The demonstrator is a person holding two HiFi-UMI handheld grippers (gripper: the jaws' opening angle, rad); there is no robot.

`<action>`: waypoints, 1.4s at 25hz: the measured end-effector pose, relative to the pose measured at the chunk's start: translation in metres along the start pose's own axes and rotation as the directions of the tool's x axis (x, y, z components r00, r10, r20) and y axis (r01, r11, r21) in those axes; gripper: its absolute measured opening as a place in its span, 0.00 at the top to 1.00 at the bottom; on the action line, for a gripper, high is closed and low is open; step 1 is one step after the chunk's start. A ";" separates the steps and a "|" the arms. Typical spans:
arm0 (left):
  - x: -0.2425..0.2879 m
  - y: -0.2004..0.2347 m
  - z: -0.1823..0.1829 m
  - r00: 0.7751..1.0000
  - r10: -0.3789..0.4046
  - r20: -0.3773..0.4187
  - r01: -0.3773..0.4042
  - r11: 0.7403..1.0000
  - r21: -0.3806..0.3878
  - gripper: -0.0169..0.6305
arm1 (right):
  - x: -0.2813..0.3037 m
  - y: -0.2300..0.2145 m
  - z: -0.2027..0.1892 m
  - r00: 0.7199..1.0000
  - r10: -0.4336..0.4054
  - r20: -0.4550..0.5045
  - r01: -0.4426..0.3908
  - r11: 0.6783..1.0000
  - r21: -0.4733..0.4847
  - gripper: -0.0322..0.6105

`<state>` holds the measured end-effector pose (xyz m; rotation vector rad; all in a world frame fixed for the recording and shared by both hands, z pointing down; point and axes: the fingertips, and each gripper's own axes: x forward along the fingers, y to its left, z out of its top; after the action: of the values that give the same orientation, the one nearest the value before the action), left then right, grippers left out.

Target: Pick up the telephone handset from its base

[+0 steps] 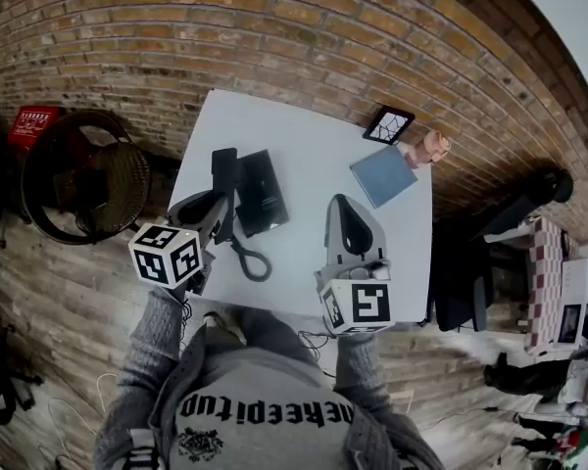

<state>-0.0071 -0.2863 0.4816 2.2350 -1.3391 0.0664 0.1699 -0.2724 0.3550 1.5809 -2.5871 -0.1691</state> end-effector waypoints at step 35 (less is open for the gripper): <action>-0.118 -0.052 0.090 0.953 -0.074 0.293 0.006 0.974 0.225 0.86 | -0.069 0.048 0.043 0.990 -0.129 0.060 0.131 0.991 -0.033 0.94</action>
<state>-0.0434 -0.2137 0.3476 2.5393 -1.5051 -0.1528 0.1528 -0.1879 0.3180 1.7568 -2.5071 -0.2759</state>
